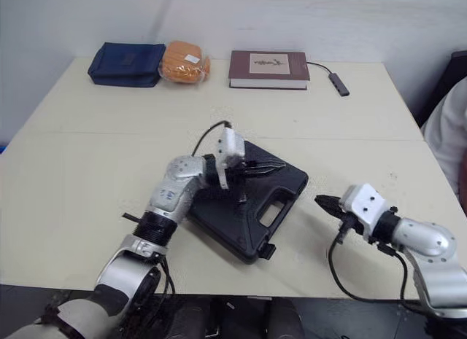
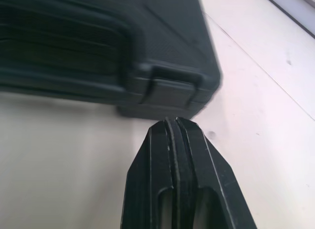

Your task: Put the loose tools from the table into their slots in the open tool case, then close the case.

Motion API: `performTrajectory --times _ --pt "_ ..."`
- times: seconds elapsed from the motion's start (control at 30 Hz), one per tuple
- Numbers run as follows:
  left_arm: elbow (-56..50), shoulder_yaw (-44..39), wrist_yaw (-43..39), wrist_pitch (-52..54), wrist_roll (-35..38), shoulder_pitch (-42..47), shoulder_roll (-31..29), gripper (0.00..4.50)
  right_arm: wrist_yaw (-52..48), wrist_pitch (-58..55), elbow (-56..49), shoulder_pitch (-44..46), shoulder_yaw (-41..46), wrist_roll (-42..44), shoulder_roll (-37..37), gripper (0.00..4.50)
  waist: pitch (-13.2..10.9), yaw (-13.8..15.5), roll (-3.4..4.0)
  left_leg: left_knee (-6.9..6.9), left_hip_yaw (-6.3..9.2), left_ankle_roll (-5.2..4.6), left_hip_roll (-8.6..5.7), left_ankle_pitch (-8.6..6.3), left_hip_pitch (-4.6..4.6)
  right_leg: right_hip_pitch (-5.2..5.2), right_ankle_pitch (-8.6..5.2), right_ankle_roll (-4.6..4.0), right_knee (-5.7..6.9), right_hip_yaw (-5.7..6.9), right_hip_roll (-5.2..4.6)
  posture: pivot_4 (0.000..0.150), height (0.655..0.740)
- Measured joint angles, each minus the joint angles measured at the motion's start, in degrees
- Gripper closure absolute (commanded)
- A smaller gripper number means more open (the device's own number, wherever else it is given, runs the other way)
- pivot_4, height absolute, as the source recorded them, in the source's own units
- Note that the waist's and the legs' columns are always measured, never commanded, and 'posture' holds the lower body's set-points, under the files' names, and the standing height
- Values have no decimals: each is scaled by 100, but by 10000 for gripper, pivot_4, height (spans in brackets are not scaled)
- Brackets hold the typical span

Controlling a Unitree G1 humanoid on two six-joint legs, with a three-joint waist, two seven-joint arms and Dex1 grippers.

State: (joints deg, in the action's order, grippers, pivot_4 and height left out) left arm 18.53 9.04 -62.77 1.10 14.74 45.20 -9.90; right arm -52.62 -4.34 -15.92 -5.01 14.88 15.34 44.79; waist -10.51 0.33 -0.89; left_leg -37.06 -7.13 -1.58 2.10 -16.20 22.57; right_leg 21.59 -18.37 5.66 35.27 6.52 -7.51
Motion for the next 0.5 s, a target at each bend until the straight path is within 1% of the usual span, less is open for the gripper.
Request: performTrajectory --times 0.1,0.17,0.23,0.3,0.37,0.5 --pt "-518 21 -383 93 138 -257 -409 44507 -77 70 -143 -412 192 160 -31 45000 -1 36 2 -2 -1 -7 -5 -4 2 -4 7 12 -14 12 -2 1500 7400" --pt "-993 195 -703 130 173 -589 -733 44507 -116 145 -356 -745 231 251 -92 45000 -2 51 3 -2 -1 -11 -6 -6 6 -5 9 16 -20 9 -4 1500 7400" --pt "-1168 324 -895 103 154 -791 -930 44507 -113 163 -446 -870 258 320 -149 45000 -3 64 4 -6 -1 -14 -7 -6 8 -4 12 21 -21 7 -5 1500 7400" --pt "-1377 404 -947 78 119 -923 -1037 44507 -84 199 -524 -982 304 337 -210 45000 -3 99 4 -8 2 -19 -8 -6 10 -5 14 22 -23 -7 -10 1500 7400" --pt "-1662 427 -776 249 87 -1119 -1095 44507 -75 411 -607 -1231 235 179 -239 45000 -3 116 5 -2 10 -35 -8 -16 11 -7 14 22 -29 -31 -12 1500 7400" --pt "-2118 579 -632 491 34 -1532 -1285 44507 -46 634 -616 -1456 -7 -23 -337 45000 -4 112 7 -3 12 -16 -7 -6 23 -1 14 22 -36 -29 -11 1500 7400"
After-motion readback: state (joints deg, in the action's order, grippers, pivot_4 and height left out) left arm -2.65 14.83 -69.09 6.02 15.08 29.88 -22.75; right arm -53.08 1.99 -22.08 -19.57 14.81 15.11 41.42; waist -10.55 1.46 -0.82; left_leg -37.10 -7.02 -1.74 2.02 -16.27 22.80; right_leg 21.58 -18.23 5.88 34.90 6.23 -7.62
